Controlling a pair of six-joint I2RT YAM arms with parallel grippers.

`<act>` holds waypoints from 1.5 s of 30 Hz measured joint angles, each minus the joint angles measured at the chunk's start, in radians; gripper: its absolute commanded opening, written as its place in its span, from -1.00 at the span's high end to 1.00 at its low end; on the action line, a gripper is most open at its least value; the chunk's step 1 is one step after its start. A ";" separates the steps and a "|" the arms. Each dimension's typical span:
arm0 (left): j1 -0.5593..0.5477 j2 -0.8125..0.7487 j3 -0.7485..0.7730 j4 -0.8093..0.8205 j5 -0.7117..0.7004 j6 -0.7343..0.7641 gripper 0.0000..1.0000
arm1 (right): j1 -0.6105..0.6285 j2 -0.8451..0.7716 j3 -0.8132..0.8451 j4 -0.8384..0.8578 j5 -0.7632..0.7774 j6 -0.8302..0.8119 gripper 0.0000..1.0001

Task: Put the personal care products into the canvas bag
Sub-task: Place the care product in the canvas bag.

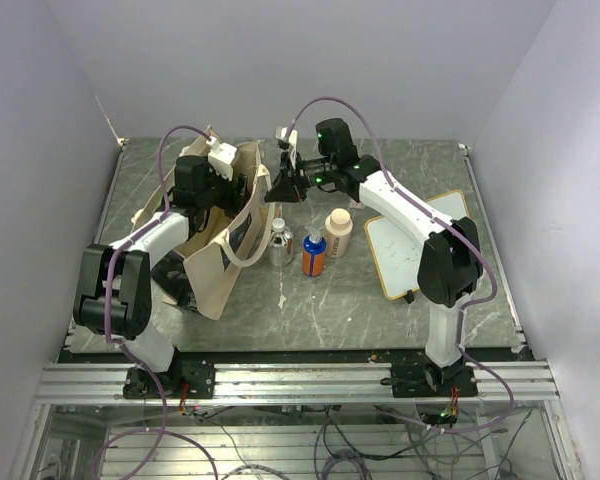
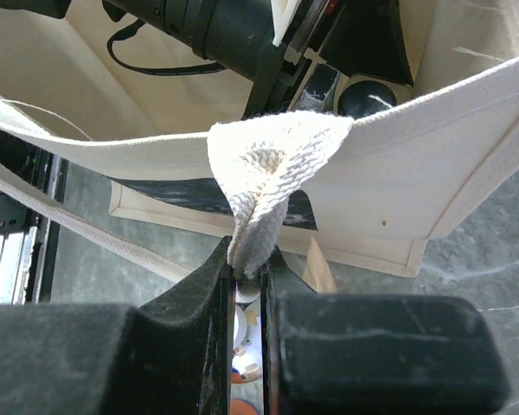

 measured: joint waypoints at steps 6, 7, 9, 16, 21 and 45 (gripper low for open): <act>0.000 0.000 0.000 0.000 -0.003 -0.008 0.03 | 0.000 -0.005 -0.012 0.011 0.000 -0.001 0.98; 0.000 0.000 0.001 0.000 -0.003 -0.008 -0.04 | 0.000 -0.005 -0.013 0.011 0.000 -0.001 0.97; 0.000 0.000 0.005 -0.007 -0.004 -0.009 -0.12 | 0.000 -0.005 -0.014 0.011 0.001 -0.004 0.92; 0.000 0.000 0.045 -0.088 -0.011 -0.006 -0.33 | 0.000 -0.021 -0.016 0.005 0.024 -0.030 0.62; 0.000 0.000 0.064 -0.130 -0.017 -0.003 -0.46 | 0.000 -0.031 -0.016 0.001 0.032 -0.042 0.44; -0.001 -0.026 0.169 -0.229 -0.059 -0.021 -0.95 | 0.005 -0.107 -0.015 -0.131 0.070 -0.113 -0.20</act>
